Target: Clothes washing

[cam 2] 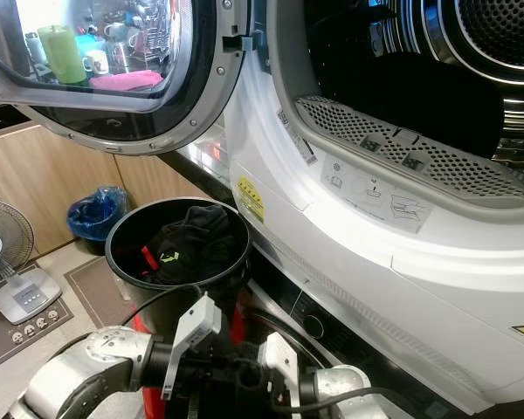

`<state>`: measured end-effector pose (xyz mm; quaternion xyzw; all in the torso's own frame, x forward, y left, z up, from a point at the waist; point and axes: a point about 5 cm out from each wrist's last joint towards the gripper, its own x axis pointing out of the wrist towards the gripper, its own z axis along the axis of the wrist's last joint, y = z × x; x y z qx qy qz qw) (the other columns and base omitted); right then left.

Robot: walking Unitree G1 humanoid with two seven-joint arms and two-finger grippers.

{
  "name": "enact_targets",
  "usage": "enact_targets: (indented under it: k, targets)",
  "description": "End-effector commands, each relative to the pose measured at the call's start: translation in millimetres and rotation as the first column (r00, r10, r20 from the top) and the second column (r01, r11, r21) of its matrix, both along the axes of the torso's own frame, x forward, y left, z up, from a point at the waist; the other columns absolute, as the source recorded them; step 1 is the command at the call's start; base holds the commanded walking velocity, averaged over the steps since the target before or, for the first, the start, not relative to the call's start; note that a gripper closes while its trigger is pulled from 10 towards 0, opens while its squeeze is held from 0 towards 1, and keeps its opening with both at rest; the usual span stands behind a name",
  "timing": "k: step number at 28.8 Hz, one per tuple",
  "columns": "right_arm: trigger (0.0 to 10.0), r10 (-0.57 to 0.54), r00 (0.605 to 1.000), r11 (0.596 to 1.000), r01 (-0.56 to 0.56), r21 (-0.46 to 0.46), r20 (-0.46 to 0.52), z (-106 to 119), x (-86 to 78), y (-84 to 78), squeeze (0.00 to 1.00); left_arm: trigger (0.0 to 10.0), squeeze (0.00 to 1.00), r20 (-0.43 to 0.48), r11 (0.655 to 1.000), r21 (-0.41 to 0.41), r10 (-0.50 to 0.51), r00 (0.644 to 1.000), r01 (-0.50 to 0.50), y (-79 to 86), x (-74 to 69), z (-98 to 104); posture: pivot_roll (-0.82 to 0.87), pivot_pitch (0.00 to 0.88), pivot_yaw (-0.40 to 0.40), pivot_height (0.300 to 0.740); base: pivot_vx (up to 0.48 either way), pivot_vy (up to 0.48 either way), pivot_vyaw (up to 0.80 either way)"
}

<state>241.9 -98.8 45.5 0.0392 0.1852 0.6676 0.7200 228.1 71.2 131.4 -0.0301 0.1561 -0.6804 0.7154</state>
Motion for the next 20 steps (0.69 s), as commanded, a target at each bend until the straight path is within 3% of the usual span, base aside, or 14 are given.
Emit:
enact_targets:
  k: [1, 2, 3, 7, 8, 9, 10, 20]
  targets:
    - [10.0, -0.013, 1.0, 1.0, 0.013, 0.012, -0.007, -0.2, -1.8, 10.6, 1.0, 10.0, 0.0, 0.026, 0.996, -0.054, -0.072, 0.997, 0.074, -15.0, -4.6, 10.9, 0.07, 0.069, -0.018, 0.74, 0.0, 0.0, 0.0]
    - [10.0, -0.028, 1.0, 1.0, 0.028, 0.013, -0.009, -0.5, -1.0, 11.8, 1.0, 10.0, 0.0, 0.026, 0.996, -0.056, -0.074, 0.997, 0.075, -15.9, -4.8, 11.1, 0.07, 0.069, -0.018, 0.74, 0.0, 0.0, 0.0]
    - [10.0, -0.054, 0.998, 0.999, 0.054, 0.004, -0.029, -2.6, 0.6, 14.0, 0.0, 10.0, 0.0, 0.026, 0.995, -0.06, -0.079, 0.997, 0.08, -17.5, -5.4, 11.5, 0.07, 0.07, -0.019, 0.74, 0.0, 0.0, 0.0]
    - [10.0, -0.037, 0.997, 0.999, 0.037, 0.002, -0.073, -4.7, -2.1, 16.3, 0.0, 10.0, 0.0, 0.03, 0.995, -0.065, -0.077, 0.997, 0.079, -19.4, -3.8, 12.3, 0.07, 0.07, -0.02, 0.74, 0.0, 0.0, 0.0]
    - [7.9, -0.037, 0.996, 0.999, 0.037, 0.001, -0.081, -5.5, -2.6, 16.7, 0.0, 10.0, 0.0, 0.031, 0.995, -0.065, -0.076, 0.997, 0.078, -19.5, -3.3, 12.6, 0.07, 0.07, -0.02, 0.74, 0.0, 0.0, 0.0]
    - [4.4, -0.036, 0.994, 0.999, 0.038, 0.01, -0.104, -6.3, -4.0, 17.5, 0.0, 10.0, 0.0, 0.034, 0.995, -0.066, -0.075, 0.997, 0.077, -19.7, -2.5, 13.1, 0.07, 0.068, -0.021, 0.74, 0.0, 0.0, 0.0]
    - [0.0, -0.026, 0.994, 0.999, 0.028, 0.022, -0.111, -5.9, -5.8, 18.1, 0.0, 10.0, 0.0, 0.035, 0.995, -0.066, -0.074, 0.997, 0.076, -19.8, -2.2, 13.1, 0.08, 0.069, -0.02, 0.74, 0.0, 0.0, 0.0]
    - [0.0, 0.008, 0.99, 0.998, 0.002, 0.066, -0.14, -1.1, -12.0, 20.3, 0.0, 10.0, 0.0, 0.052, 0.997, -0.068, -0.045, 0.998, 0.048, -19.0, 4.1, 15.1, 0.07, 0.07, -0.019, 0.74, 0.0, 0.0, 0.0]
